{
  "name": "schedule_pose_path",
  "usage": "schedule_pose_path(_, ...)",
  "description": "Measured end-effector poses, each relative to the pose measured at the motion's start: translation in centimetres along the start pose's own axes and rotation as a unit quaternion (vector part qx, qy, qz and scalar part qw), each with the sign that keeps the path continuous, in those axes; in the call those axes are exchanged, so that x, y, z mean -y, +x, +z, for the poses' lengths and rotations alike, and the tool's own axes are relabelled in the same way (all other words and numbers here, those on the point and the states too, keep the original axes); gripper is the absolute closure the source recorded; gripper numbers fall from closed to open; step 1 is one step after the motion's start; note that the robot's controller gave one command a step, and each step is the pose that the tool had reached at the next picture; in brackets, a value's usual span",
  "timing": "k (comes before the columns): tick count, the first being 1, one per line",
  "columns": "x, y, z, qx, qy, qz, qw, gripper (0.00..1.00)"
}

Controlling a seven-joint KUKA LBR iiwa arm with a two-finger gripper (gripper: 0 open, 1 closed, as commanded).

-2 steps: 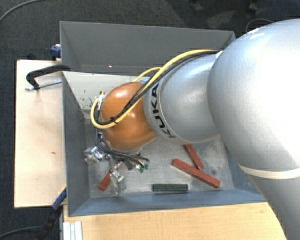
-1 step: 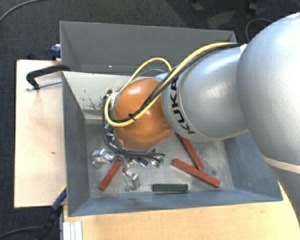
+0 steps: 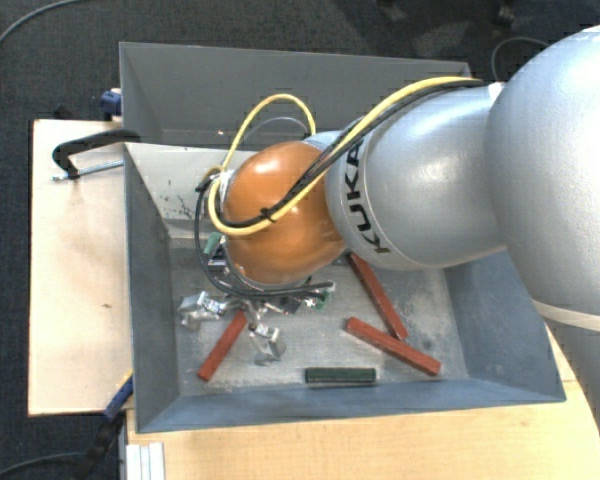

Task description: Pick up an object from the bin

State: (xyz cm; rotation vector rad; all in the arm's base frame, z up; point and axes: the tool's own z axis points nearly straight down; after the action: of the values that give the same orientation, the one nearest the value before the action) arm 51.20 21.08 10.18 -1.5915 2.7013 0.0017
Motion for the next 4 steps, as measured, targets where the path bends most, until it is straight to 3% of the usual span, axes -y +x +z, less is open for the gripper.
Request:
schedule_pose_path(1, -0.7, -1.6, 3.1, -0.0022, -0.001, -0.074, 0.9972, 0.00)
schedule_pose_path(2, -0.7, -1.6, 3.1, -0.0022, -0.001, -0.073, 0.9973, 0.00)
schedule_pose_path(3, -0.7, -1.8, 3.0, -0.0008, -0.002, -0.073, 0.9973, 1.00)
schedule_pose_path(4, -0.7, -2.0, -0.3, 0.0008, 0.001, -0.072, 0.9974, 1.00)
